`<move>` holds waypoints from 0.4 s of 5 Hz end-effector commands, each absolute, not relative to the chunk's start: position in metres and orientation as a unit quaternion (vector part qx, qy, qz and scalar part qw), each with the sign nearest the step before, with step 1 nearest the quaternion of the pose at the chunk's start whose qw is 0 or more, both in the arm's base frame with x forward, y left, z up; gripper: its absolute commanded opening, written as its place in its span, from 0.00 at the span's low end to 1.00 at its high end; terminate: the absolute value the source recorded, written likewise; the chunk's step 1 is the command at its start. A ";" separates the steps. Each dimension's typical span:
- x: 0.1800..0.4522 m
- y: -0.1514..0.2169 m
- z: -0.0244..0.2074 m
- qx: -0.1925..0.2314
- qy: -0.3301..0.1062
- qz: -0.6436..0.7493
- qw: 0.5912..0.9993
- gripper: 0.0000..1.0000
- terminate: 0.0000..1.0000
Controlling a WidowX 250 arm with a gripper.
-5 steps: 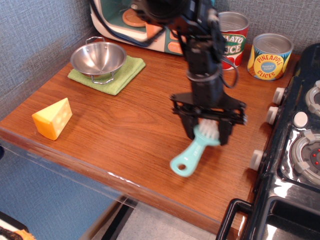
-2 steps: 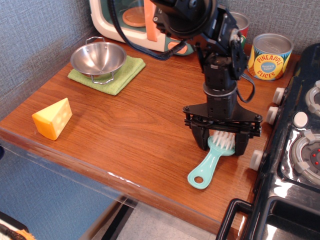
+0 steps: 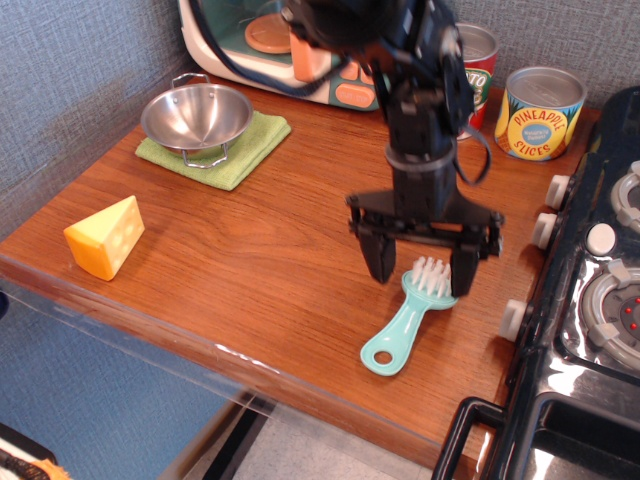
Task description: Move the blue spoon to the front corner opposite the cheese.
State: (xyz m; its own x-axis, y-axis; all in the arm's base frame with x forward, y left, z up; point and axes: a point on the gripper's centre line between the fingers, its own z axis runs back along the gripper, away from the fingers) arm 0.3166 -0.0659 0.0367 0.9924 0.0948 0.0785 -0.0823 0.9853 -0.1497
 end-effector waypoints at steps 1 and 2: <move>0.324 -0.022 0.119 -0.039 -0.098 0.008 0.994 1.00 0.00; 0.334 -0.004 0.113 -0.027 -0.083 -0.008 0.996 1.00 0.00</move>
